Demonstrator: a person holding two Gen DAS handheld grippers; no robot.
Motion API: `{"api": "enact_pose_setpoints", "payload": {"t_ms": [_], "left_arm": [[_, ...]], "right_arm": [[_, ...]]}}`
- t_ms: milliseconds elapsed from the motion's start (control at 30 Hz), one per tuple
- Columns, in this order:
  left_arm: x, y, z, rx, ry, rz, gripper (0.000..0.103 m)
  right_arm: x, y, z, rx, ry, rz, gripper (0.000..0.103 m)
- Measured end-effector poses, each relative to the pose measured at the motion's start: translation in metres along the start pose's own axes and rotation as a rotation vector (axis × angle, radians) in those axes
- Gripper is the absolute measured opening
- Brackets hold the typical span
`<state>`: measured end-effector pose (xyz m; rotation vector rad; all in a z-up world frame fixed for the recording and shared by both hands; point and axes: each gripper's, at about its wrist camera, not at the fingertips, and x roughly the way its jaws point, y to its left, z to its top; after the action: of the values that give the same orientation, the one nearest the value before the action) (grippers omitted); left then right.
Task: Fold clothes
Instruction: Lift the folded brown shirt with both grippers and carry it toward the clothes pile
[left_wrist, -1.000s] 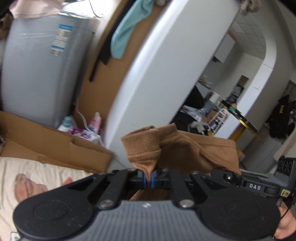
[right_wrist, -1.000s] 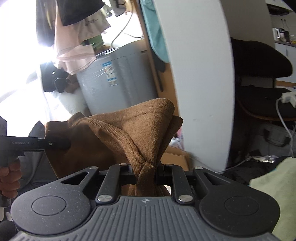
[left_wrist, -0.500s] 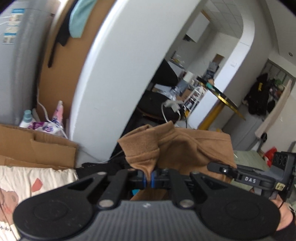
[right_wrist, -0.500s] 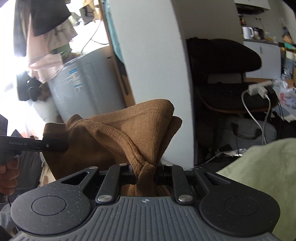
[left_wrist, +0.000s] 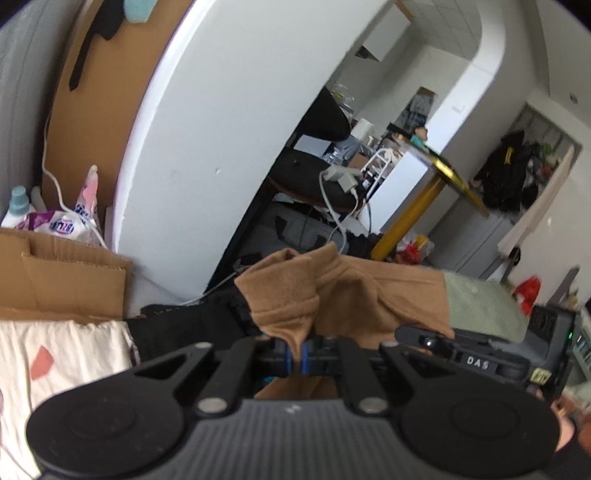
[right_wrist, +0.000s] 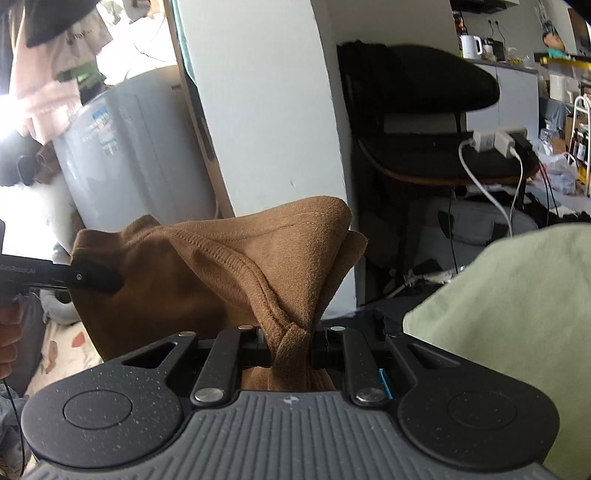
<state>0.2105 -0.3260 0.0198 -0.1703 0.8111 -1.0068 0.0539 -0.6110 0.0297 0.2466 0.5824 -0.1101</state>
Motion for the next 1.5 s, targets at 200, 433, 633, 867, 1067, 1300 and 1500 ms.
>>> {"api": "enact_pose_setpoints", "payload": {"t_ms": [200, 433, 633, 867, 1067, 1300, 1500], "left_arm": [[0.028, 0.022, -0.024, 0.006, 0.031, 0.007, 0.005], [0.057, 0.052, -0.042, -0.021, 0.069, 0.013, 0.005], [0.080, 0.070, -0.049, -0.011, 0.084, 0.014, 0.005], [0.107, 0.093, -0.048, -0.002, 0.084, 0.022, 0.005], [0.129, 0.116, -0.041, -0.011, 0.076, 0.031, 0.005], [0.155, 0.141, -0.030, -0.004, 0.078, 0.057, 0.005], [0.178, 0.155, -0.024, 0.017, 0.074, 0.088, 0.005]], "right_arm": [[0.034, -0.006, -0.029, -0.002, 0.045, -0.032, 0.016], [0.072, -0.013, -0.048, -0.007, 0.100, -0.072, 0.016], [0.102, -0.018, -0.061, -0.006, 0.100, -0.094, 0.016], [0.138, -0.026, -0.069, 0.000, 0.102, -0.114, 0.016], [0.169, -0.034, -0.063, -0.014, 0.105, -0.124, 0.016], [0.206, -0.038, -0.055, -0.043, 0.114, -0.132, 0.017], [0.237, -0.042, -0.054, -0.072, 0.123, -0.149, 0.017]]}}
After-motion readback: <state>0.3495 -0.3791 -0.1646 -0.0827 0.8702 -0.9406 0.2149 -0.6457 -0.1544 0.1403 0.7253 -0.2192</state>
